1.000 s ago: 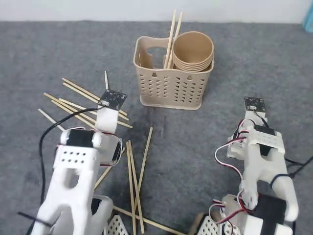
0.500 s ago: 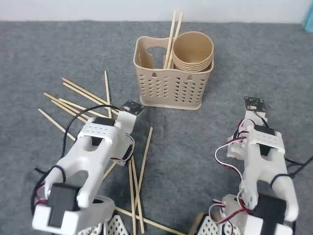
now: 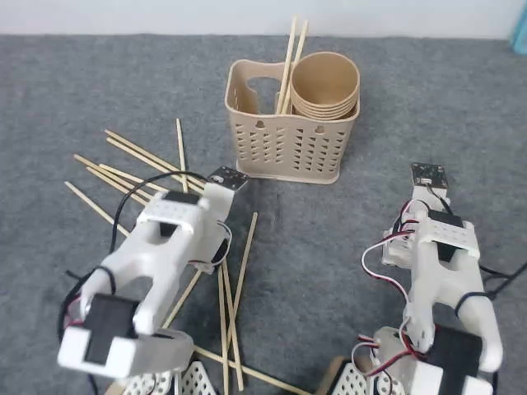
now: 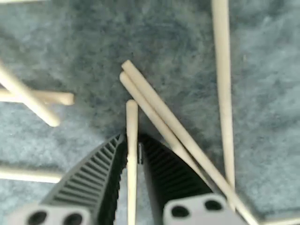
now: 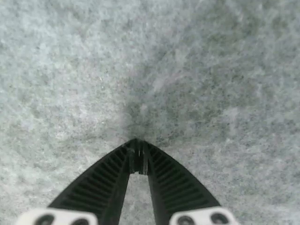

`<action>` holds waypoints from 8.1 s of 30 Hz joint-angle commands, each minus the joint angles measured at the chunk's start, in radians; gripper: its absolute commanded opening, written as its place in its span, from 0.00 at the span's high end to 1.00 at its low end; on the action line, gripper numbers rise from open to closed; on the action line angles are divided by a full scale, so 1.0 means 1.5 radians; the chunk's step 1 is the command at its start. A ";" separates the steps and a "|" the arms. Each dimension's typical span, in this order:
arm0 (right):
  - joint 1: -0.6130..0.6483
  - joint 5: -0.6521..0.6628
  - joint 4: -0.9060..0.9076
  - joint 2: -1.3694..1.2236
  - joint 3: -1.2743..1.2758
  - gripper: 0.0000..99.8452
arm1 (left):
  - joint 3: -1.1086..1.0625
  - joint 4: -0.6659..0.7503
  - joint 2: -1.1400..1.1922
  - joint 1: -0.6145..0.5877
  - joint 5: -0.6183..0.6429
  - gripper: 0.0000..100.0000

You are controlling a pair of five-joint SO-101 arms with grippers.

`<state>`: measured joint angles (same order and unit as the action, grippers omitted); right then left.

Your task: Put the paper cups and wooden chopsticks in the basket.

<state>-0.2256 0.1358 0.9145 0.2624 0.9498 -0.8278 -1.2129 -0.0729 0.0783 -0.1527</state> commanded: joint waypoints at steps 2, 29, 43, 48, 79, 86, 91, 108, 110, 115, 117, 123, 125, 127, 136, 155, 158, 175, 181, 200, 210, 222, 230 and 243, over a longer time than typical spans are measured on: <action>0.003 0.005 -0.016 0.024 -0.002 0.98 | 0.164 -0.284 0.000 -0.009 -0.018 0.99; 0.003 0.005 -0.017 0.024 -0.002 0.98 | 0.416 -0.195 -0.444 -0.144 -0.009 0.99; 0.003 0.004 -0.017 0.024 -0.002 0.98 | 0.353 0.525 -0.440 -0.017 0.392 0.99; 0.003 0.005 -0.018 0.024 -0.002 0.98 | 0.261 0.815 -0.440 0.047 0.390 0.99; 0.003 0.009 -0.018 0.024 -0.003 0.98 | 0.172 0.726 -0.263 0.078 0.309 0.99; 0.003 0.009 -0.018 0.024 -0.003 0.98 | 0.137 0.727 -0.184 0.134 0.309 0.99; 0.003 0.009 -0.018 0.024 -0.003 0.98 | 0.144 0.729 -0.105 0.140 0.309 0.98; 0.004 0.009 -0.018 0.024 -0.003 0.98 | 0.215 0.438 -0.383 0.019 0.279 0.74; 0.004 0.009 -0.018 0.024 -0.003 0.98 | 0.234 0.407 -0.412 -0.017 0.279 0.76; 0.003 0.009 -0.018 0.024 -0.003 0.98 | 0.267 0.359 -0.404 -0.119 0.280 0.83; 0.003 0.009 -0.017 0.024 -0.002 0.98 | 0.269 0.349 -0.371 -0.148 0.280 0.87; 0.003 0.009 -0.017 0.024 -0.002 0.98 | 0.273 0.347 -0.222 -0.185 0.280 0.98; 0.003 0.008 -0.017 0.024 -0.002 0.98 | 0.287 0.348 -0.170 -0.184 0.280 0.98; 0.003 0.008 -0.017 0.024 -0.002 0.98 | 0.321 0.346 -0.110 -0.184 0.281 0.98; 0.003 0.008 -0.018 0.024 -0.002 0.98 | 0.648 0.163 0.219 -0.183 0.332 0.98; 0.004 0.009 -0.018 0.024 -0.002 0.98 | 1.282 -0.056 0.760 -0.169 0.332 0.98; 0.004 0.009 -0.018 0.024 -0.002 0.98 | 1.376 -0.121 0.806 -0.150 0.332 0.98; 0.003 0.009 -0.018 0.024 -0.002 0.98 | 1.609 -0.280 0.948 -0.169 0.328 0.79; 0.003 0.009 -0.018 0.024 -0.002 0.98 | 1.605 -0.288 0.952 -0.161 0.328 0.72; 0.003 0.009 -0.018 0.024 -0.002 0.98 | 1.666 -0.248 1.033 -0.173 0.329 0.99; 0.003 0.009 -0.018 0.024 -0.002 0.98 | 1.671 -0.363 0.929 -0.168 0.331 0.99; 0.003 0.009 -0.018 0.024 -0.002 0.98 | 1.646 -0.367 0.728 -0.171 0.332 0.99; 0.003 0.009 -0.018 0.024 -0.002 0.98 | 1.379 -0.365 0.488 -0.173 0.332 0.99; 0.003 0.008 -0.018 0.024 -0.002 0.98 | 1.137 -0.294 0.133 -0.126 0.331 0.99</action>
<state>-0.2256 0.1358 0.9037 0.2624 0.9498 0.8800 -1.7085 0.2447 -0.1289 0.3322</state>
